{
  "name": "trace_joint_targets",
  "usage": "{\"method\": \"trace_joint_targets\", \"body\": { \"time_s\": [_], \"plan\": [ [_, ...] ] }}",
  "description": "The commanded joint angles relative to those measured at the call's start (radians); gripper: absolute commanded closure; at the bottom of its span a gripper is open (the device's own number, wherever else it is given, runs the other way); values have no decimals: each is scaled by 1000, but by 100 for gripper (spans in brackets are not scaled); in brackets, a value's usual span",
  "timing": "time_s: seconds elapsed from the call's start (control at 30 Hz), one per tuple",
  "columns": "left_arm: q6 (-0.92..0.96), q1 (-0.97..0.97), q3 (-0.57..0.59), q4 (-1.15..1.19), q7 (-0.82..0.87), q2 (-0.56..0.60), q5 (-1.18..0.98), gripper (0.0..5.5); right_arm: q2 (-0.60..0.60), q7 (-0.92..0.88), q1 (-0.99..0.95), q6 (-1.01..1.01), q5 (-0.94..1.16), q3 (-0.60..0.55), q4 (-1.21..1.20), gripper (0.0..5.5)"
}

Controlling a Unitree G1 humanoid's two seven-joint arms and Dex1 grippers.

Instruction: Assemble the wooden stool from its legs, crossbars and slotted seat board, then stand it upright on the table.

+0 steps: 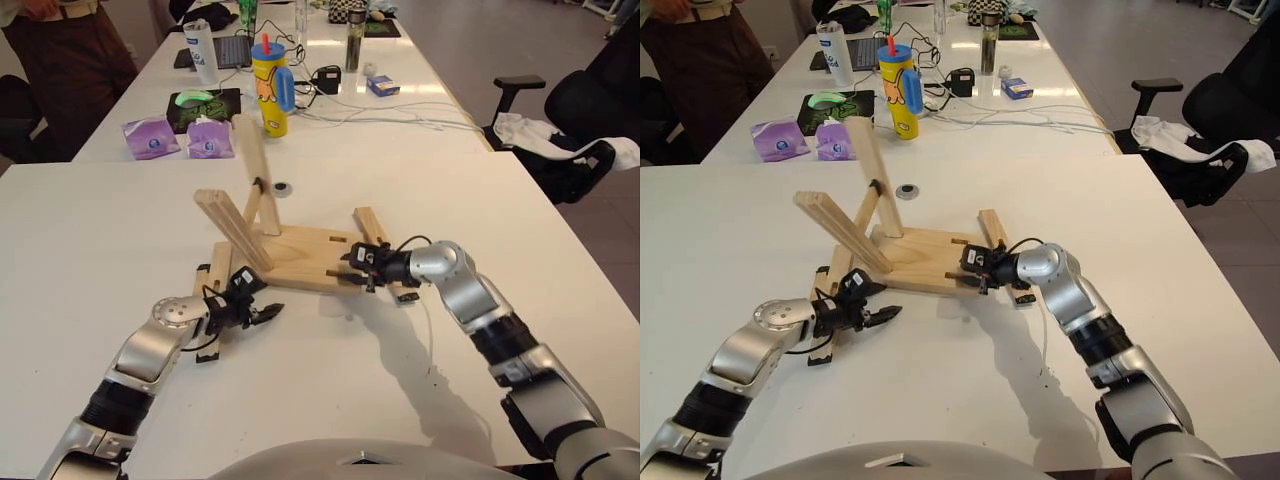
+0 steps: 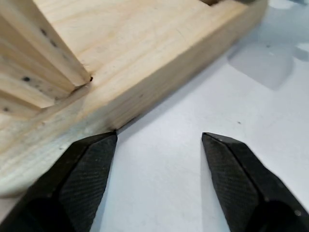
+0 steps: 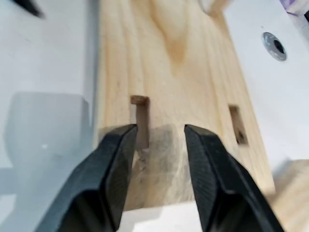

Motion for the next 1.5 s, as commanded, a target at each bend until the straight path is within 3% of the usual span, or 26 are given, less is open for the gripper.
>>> {"method": "trace_joint_targets", "body": {
  "time_s": [0.03,0.17,0.4,0.53,0.7,0.83,0.97,1.17,1.5],
  "plan": [
    [-38,-59,12,106,44,-42,51,221,34,5,119,119,56,35,-114,367],
    [-73,-108,5,195,63,-92,81,221,156,-106,117,129,136,-23,-172,367],
    [-143,-169,24,320,86,-150,108,221,180,-165,138,185,185,-52,-238,367],
    [-188,-211,35,390,94,-152,131,221,201,-224,133,221,251,-145,-257,367],
    [-202,-138,214,195,113,-58,74,221,201,-331,108,186,251,-240,-190,367],
    [10,3,428,-115,209,-8,22,221,208,-402,191,189,259,-283,-223,367],
    [223,87,502,-240,244,-35,-50,221,229,-464,261,193,269,-305,-263,367],
    [341,161,512,-246,297,-99,-87,221,234,-486,267,202,278,-299,-273,367],
    [377,236,522,-263,323,-129,-108,221,216,-481,272,221,299,-292,-280,367]
  ]
}}
